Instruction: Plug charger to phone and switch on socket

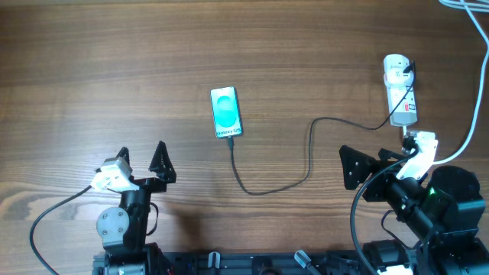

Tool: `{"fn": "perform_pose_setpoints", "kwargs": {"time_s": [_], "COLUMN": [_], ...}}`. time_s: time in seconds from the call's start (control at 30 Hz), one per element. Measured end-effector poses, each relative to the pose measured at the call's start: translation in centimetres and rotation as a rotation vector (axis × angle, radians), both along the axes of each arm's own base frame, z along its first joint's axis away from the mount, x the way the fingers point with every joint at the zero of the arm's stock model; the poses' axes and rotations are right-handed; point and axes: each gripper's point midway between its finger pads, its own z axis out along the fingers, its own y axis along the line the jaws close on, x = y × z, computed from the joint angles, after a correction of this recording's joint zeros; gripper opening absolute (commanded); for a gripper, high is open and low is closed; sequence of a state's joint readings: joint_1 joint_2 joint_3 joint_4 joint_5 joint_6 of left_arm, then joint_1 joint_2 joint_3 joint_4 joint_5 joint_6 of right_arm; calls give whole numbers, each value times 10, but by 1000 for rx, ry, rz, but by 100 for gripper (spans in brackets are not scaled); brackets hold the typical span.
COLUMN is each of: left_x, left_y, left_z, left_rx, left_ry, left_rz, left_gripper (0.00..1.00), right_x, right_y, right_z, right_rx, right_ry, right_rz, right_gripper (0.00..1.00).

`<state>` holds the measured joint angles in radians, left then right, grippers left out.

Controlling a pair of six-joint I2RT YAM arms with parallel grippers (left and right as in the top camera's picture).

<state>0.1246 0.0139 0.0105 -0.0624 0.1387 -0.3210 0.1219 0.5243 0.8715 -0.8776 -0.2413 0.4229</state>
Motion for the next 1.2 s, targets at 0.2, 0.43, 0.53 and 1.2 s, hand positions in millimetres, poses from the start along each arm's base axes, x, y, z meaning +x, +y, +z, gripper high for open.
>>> {"fn": "perform_pose_setpoints", "kwargs": {"time_s": [0.2,0.43,0.53,1.2], "left_x": [0,0,0,0], "left_y": [0,0,0,0], "left_z": [0,0,0,0], "left_rx": [0,0,0,0], "left_ry": [0,0,0,-1], "left_rz": [0,0,0,0], "left_gripper": [100,100,100,100], "right_x": [0,0,1,44], "right_y": [0,0,-2,-41], "right_z": [0,0,0,-55], "right_rx": [0,0,-7,81], "right_ry": [0,0,-1,-335], "right_rz": [0,0,-11,-300], "right_gripper": [100,100,100,100]}}
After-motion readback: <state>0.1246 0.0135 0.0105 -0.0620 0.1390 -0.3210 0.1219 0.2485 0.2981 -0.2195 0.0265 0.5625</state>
